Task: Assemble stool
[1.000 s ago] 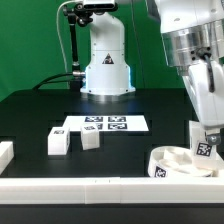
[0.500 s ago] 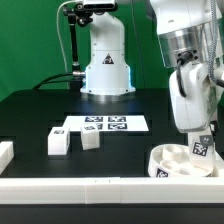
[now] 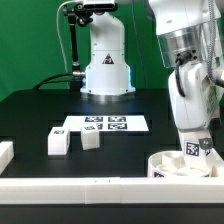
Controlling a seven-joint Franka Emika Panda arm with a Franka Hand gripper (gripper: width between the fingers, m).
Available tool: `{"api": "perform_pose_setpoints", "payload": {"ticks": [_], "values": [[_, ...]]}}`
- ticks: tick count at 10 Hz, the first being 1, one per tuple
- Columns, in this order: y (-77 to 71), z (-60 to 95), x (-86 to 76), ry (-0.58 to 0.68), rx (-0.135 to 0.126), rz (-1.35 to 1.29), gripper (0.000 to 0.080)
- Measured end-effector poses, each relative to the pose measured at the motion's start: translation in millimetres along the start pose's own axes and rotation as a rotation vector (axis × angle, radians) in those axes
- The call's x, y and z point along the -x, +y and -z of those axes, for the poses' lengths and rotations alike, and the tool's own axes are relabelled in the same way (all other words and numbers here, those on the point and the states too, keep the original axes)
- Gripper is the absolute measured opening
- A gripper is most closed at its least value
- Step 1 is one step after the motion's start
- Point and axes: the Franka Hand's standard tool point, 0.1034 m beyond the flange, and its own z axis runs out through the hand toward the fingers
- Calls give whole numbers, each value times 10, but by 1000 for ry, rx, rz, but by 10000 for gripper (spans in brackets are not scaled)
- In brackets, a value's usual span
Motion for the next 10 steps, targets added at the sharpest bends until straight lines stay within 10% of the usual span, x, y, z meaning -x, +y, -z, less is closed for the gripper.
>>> {"api": "perform_pose_setpoints", "payload": {"ticks": [6, 10], "values": [[-40, 182, 72, -21, -23, 325, 648], [-27, 221, 99, 10, 36, 825, 648]]}}
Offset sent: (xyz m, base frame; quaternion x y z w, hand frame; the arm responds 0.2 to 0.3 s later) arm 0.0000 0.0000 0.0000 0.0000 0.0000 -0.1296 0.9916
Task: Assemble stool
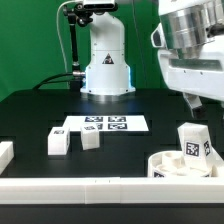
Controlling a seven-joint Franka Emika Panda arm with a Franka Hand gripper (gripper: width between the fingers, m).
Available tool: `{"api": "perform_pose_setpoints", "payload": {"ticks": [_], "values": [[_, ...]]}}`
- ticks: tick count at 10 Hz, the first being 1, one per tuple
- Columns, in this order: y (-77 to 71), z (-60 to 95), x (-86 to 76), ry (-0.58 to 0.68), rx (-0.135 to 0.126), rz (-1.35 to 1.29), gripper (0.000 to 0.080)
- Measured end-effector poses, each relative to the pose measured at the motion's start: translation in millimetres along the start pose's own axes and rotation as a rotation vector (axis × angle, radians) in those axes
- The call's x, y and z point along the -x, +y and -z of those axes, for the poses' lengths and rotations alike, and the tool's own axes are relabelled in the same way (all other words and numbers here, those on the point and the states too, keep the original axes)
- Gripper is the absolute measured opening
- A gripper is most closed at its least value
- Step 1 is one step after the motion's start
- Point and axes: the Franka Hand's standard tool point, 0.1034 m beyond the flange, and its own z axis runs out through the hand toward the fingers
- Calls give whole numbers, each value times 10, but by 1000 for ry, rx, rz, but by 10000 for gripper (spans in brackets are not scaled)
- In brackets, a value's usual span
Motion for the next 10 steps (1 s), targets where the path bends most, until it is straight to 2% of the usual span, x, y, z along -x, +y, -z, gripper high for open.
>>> {"api": "perform_pose_setpoints", "payload": {"ticks": [2, 7, 10], "values": [[-39, 34, 4, 8, 4, 169, 648], [-27, 20, -6, 7, 8, 526, 648], [-9, 4, -5, 39, 61, 979, 648]]}}
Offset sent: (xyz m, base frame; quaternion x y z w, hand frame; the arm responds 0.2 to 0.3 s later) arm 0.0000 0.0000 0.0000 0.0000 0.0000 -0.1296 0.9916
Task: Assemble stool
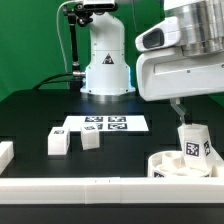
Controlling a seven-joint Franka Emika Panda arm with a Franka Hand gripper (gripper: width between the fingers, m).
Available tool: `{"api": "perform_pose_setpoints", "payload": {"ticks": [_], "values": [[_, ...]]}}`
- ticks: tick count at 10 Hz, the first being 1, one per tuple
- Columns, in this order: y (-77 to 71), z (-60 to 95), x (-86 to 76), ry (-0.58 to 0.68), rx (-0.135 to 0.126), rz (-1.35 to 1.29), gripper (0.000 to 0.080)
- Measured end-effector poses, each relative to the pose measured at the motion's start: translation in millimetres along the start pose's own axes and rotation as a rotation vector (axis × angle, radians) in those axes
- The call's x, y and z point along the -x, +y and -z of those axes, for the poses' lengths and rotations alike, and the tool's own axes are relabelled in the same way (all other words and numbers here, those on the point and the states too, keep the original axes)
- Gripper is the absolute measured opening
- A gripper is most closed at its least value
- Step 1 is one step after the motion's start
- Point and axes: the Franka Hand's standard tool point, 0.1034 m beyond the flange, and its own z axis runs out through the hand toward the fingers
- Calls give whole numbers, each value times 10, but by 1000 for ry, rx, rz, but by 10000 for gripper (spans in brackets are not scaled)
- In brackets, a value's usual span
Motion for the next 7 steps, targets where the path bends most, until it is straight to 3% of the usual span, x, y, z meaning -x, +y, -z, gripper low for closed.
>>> {"api": "perform_pose_setpoints", "payload": {"ticks": [4, 5, 6, 7], "values": [[23, -3, -7, 0, 10, 266, 648], [40, -7, -11, -2, 20, 377, 648], [56, -23, -15, -5, 51, 546, 648], [55, -45, -1, -10, 56, 638, 648]]}}
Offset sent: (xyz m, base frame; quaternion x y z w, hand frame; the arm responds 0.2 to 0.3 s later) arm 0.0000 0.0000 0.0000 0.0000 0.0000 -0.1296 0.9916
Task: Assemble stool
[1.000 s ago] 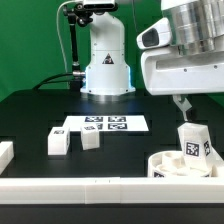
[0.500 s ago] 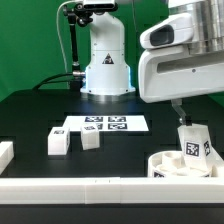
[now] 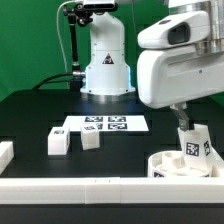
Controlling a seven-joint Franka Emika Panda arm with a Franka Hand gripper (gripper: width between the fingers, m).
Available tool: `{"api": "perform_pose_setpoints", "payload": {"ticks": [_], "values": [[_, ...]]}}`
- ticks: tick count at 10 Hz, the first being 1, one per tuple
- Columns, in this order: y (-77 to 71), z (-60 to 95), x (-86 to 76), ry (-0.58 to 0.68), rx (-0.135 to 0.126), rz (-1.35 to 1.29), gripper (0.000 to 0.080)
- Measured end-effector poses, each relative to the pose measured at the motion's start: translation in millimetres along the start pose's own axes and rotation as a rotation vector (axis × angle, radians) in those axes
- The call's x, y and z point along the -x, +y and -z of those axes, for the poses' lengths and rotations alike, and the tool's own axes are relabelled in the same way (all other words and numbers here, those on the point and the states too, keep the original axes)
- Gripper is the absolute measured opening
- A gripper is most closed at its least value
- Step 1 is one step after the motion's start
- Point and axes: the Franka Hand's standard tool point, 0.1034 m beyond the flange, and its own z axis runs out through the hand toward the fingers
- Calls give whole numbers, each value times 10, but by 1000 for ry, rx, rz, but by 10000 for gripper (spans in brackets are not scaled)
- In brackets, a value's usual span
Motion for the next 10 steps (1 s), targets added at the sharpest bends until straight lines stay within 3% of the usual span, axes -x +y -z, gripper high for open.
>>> {"api": "perform_pose_setpoints", "payload": {"ticks": [4, 8, 9, 10], "values": [[44, -128, 130, -16, 16, 331, 648], [20, -255, 224, -12, 29, 347, 648], [35, -242, 215, -18, 24, 345, 519], [39, -244, 216, -16, 25, 344, 519]]}}
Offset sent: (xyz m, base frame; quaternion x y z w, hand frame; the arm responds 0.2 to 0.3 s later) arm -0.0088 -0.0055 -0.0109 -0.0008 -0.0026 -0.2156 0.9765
